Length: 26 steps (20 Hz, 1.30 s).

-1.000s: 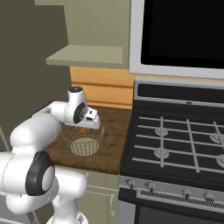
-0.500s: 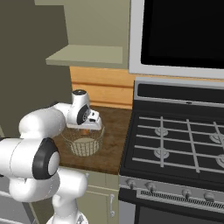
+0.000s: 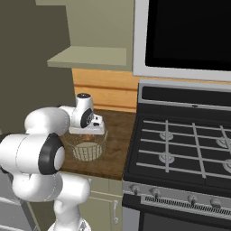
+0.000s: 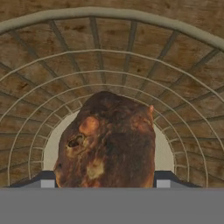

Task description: Open the cabinet, pick up the bread from the cabinet and place it in the basket. Then move the basket to the dining counter.

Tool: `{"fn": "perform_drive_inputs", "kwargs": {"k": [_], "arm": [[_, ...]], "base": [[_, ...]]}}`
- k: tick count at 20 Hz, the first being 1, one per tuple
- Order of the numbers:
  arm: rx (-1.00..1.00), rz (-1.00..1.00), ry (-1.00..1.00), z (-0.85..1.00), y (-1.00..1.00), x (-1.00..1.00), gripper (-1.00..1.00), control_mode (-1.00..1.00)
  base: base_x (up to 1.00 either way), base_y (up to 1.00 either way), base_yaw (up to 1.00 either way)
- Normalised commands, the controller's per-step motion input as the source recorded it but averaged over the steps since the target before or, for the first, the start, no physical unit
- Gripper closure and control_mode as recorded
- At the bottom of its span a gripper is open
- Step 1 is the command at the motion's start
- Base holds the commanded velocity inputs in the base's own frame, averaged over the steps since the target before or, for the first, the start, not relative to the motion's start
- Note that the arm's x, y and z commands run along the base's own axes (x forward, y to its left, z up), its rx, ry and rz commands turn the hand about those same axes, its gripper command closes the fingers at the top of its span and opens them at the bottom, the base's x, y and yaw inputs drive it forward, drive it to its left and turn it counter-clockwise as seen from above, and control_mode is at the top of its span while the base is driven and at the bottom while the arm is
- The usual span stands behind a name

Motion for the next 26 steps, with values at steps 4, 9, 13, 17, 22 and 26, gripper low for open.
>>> {"fn": "perform_drive_inputs", "kwargs": {"k": [4, 9, 13, 17, 22, 26], "arm": [[0.00, 0.07, 0.00, -0.06, 0.00, 0.19, 1.00, -1.00], [0.00, 0.07, 0.01, -0.05, 0.00, 0.05, -1.00, -1.00], [0.00, 0.06, 0.00, 0.00, 0.00, 0.17, -1.00, -1.00], [0.00, 0.06, 0.00, 0.00, 0.00, -0.01, -1.00, -1.00], [0.00, 0.05, 0.00, 0.18, 0.00, -0.18, -1.00, -1.00], [0.00, 0.05, 0.00, 0.54, -0.05, -0.53, -1.00, -1.00]], "base": [[0.00, 0.00, 0.00], [0.00, 0.00, 0.00], [0.00, 0.00, 0.00], [0.00, 0.00, 0.00], [0.00, 0.00, 0.00], [0.00, 0.00, 0.00]]}}
